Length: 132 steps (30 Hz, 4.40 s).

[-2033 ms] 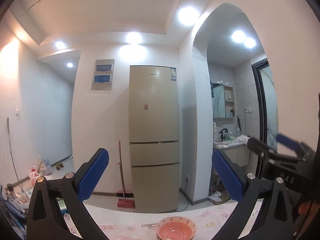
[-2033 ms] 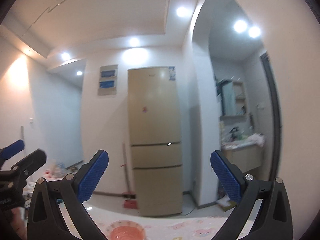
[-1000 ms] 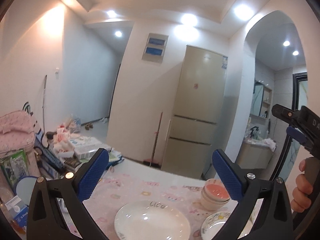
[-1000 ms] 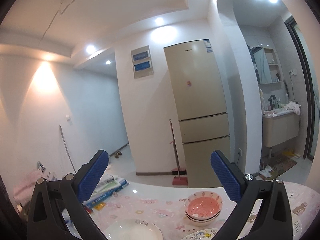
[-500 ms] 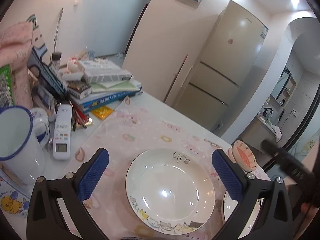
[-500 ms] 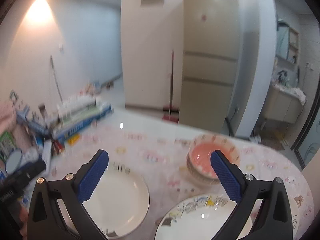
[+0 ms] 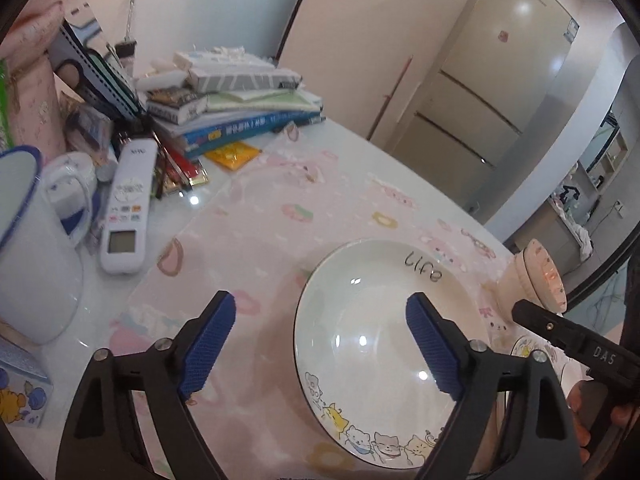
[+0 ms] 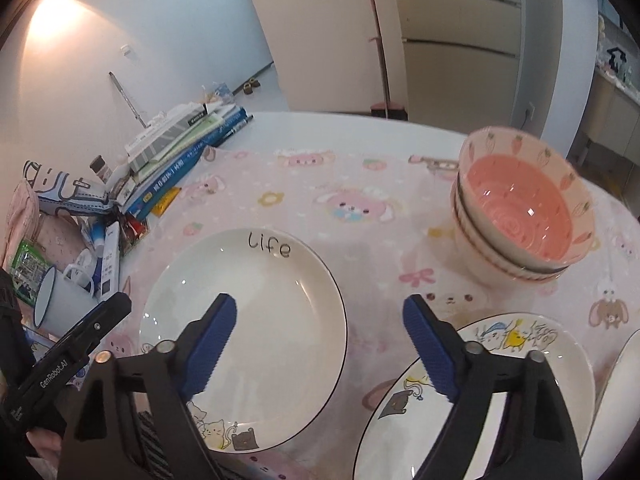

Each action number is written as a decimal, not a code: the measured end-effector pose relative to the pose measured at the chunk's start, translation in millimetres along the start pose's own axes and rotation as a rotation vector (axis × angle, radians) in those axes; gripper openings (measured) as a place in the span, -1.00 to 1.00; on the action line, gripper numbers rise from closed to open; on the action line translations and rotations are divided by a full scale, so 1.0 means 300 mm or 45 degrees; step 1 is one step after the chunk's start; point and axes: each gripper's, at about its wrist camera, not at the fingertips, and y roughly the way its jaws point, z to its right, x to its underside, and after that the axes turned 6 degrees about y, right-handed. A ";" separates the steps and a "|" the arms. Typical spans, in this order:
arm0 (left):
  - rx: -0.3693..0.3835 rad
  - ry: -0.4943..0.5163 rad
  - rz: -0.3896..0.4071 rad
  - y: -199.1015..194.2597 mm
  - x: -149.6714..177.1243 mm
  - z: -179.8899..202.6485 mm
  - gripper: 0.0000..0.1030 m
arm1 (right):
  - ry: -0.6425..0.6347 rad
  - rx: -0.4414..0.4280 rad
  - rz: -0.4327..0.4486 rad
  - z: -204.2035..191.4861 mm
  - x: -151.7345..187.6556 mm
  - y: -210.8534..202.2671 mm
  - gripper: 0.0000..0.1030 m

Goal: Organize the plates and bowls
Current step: 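Close the left tool on the 'Life' plate rim while the right tool grips it too, then lift the white 'Life' plate off the table with both tools, then carry and lower the 'Life' plate onto the other white plate with both tools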

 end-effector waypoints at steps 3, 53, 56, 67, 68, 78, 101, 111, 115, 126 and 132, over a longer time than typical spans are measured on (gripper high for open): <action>0.013 -0.023 -0.068 0.047 0.007 -0.014 0.48 | 0.025 -0.009 -0.063 0.013 0.006 0.048 0.26; 0.168 0.064 -0.095 -0.078 -0.017 0.094 -0.79 | 0.194 -0.245 -0.105 0.138 0.003 -0.145 -0.75; 0.189 0.120 -0.046 -0.151 -0.036 0.152 -0.79 | 0.185 -0.236 -0.055 0.148 0.009 -0.231 -0.75; 0.305 0.259 0.013 -0.281 -0.047 0.380 -0.79 | 0.255 -0.200 0.135 0.293 0.083 -0.544 -0.75; 0.327 0.268 0.017 -0.284 -0.043 0.403 -0.79 | 0.262 -0.193 0.148 0.307 0.091 -0.560 -0.75; 0.374 0.392 -0.006 -0.248 0.023 0.609 -0.79 | 0.442 -0.054 0.240 0.492 0.244 -0.618 -0.66; 0.248 0.517 -0.214 0.032 0.224 0.661 -0.74 | 0.542 0.059 0.086 0.643 0.377 -0.384 -0.66; 0.214 0.548 -0.248 0.066 0.254 0.669 -0.74 | 0.509 0.138 0.064 0.636 0.383 -0.357 -0.66; 0.195 0.563 -0.254 0.079 0.262 0.675 -0.73 | 0.493 0.170 0.055 0.631 0.384 -0.348 -0.66; 0.122 0.633 -0.201 0.082 0.284 0.702 -0.65 | 0.473 0.193 0.024 0.628 0.388 -0.318 -0.54; 0.061 0.678 -0.160 0.075 0.299 0.722 -0.62 | 0.461 0.191 0.016 0.628 0.385 -0.319 -0.54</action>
